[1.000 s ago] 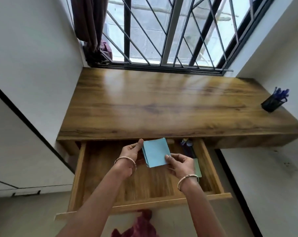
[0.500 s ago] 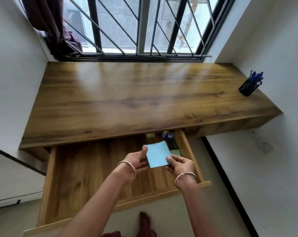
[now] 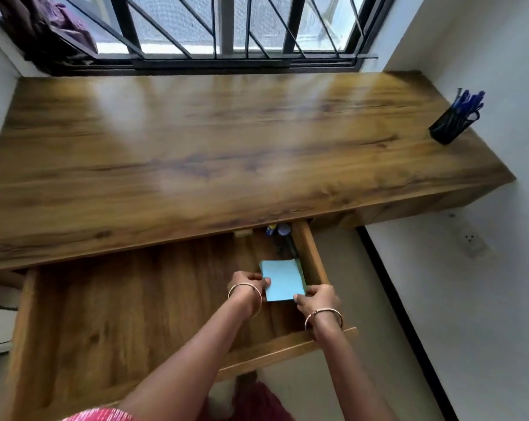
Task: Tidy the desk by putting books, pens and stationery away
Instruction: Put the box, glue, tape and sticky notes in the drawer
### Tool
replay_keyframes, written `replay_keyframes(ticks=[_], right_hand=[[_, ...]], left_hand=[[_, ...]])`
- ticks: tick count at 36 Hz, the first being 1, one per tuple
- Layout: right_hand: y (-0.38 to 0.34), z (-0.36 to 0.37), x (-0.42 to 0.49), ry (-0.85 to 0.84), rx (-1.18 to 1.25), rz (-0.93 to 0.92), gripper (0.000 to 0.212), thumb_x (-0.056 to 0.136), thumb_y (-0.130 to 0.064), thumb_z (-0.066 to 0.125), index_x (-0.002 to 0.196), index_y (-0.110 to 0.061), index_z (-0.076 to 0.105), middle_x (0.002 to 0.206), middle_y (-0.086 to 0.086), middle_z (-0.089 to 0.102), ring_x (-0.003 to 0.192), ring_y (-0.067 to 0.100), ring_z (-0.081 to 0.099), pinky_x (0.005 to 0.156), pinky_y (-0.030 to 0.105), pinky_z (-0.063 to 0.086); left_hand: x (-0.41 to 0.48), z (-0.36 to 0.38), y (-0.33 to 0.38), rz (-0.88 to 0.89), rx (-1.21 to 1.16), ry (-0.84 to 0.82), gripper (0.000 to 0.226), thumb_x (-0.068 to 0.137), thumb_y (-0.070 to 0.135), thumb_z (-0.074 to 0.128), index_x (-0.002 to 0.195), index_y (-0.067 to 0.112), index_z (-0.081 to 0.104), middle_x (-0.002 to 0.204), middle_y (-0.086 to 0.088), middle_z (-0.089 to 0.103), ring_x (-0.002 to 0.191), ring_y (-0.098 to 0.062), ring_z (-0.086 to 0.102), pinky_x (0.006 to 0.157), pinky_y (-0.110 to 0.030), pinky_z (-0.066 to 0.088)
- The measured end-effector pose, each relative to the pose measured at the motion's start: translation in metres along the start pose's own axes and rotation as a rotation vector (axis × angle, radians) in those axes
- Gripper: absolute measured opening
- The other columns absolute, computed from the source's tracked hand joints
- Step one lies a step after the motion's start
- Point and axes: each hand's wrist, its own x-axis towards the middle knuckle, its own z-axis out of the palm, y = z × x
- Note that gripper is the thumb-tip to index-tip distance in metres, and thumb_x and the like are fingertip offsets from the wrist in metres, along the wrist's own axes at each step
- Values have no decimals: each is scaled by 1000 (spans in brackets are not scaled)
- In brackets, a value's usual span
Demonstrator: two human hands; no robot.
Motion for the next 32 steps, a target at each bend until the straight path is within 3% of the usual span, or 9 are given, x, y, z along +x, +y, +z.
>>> replay_keyframes(ticks=[2,4,8,13,18,22,25,29,32], right_hand=[[0,-2,3,-16,-57,-26,33,77,-24,78,106,-12,72,99,6,74,90,23,69,80,33,57],[2,-1,7,-37,-104,-51,33,78,-25,76,109,-12,72,104,8,73,96,26,67,83,34,56],[8,-1,13,-70,-131,-46,46,80,-28,73,122,-13,64,119,11,66,111,29,61,96,36,50],[12,-9,22,-103,-158,-66,42,81,-27,73,119,-11,67,121,11,66,111,27,62,96,30,48],[11,-10,23,-139,-172,-93,39,82,-26,73,118,-11,68,120,8,67,112,23,62,96,27,46],[11,-11,24,-160,-166,-107,35,80,-27,75,112,-12,71,111,7,70,103,22,66,95,28,51],[13,-13,22,-156,-116,-141,30,78,-27,75,105,-14,74,99,5,74,93,20,70,93,33,54],[14,-18,9,-104,42,-302,15,79,-23,71,93,-22,77,86,-6,76,80,10,72,83,36,59],[14,-21,-8,-114,132,-398,12,80,-22,71,77,-33,74,74,-8,75,73,7,72,75,37,61]], left_hand=[[5,10,-1,12,10,25,18,71,5,81,75,14,66,92,-16,73,77,-28,72,74,-46,61],[9,19,-3,20,39,60,20,69,9,83,86,9,71,90,-12,73,77,-26,72,76,-44,61],[7,30,-6,21,115,139,22,69,16,82,89,14,74,87,-10,73,77,-26,71,76,-41,60],[10,36,-7,43,229,207,18,68,24,83,81,17,74,84,-7,74,73,-25,71,73,-38,61],[2,34,1,122,413,281,29,71,36,81,95,19,76,95,-4,75,86,-24,70,73,-29,56],[-2,33,2,140,476,272,33,72,35,82,98,16,74,99,-7,74,92,-27,69,71,-28,49],[-5,28,-2,160,450,301,41,68,40,84,96,15,70,99,-7,72,93,-28,68,75,-29,53],[-4,11,-14,191,349,320,46,67,64,69,78,19,63,85,-8,72,77,-31,70,73,-40,59],[-23,-9,-17,222,147,212,29,78,46,71,75,18,65,75,-10,71,62,-26,72,64,-41,61]])
